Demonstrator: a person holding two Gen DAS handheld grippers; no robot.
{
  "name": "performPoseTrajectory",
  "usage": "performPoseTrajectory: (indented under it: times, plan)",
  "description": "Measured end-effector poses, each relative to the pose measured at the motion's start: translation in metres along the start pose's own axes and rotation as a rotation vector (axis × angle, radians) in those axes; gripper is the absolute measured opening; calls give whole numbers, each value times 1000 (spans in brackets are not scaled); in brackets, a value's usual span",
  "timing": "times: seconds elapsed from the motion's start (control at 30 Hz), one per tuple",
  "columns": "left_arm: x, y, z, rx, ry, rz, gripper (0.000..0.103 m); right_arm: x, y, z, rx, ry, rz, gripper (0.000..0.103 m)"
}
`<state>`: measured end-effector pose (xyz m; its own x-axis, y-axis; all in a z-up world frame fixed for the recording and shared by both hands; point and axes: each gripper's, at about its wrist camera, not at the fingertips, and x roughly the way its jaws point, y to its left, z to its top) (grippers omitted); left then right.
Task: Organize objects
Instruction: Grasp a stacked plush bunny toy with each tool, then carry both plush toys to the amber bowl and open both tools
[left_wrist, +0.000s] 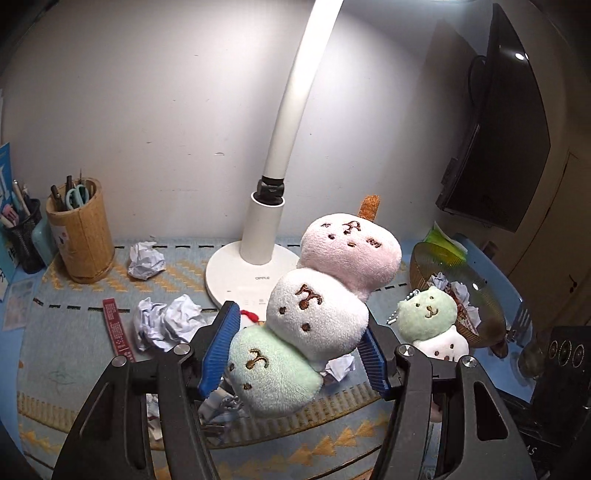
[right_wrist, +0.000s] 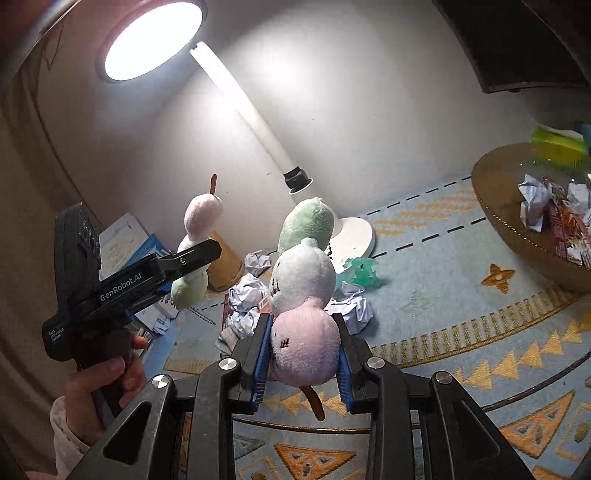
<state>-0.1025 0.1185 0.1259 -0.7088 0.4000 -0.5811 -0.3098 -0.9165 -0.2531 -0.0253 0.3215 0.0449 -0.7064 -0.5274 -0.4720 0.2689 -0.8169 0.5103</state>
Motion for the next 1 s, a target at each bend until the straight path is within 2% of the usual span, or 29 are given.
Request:
performPoseTrajectory:
  times: [0.13,0.5,0.6,0.77,1.0]
  plan:
    - [16,-23,0,23,-3,-12,59,-11,-23,7,38,-24,-26,30]
    - [67,-89,14,78,44,-123,59,-50,-87,43,101,-113,-135,30]
    - [88,-108,17,80,81,-162,59,-60,-103,61,101,-137,-190,30]
    - [108,-141,26,102,94,-226,59,-76,-127,86,102,-152,-263,30]
    - [131,-184,38,140,114,-272,59,-89,-154,104,113,-171,-354,30]
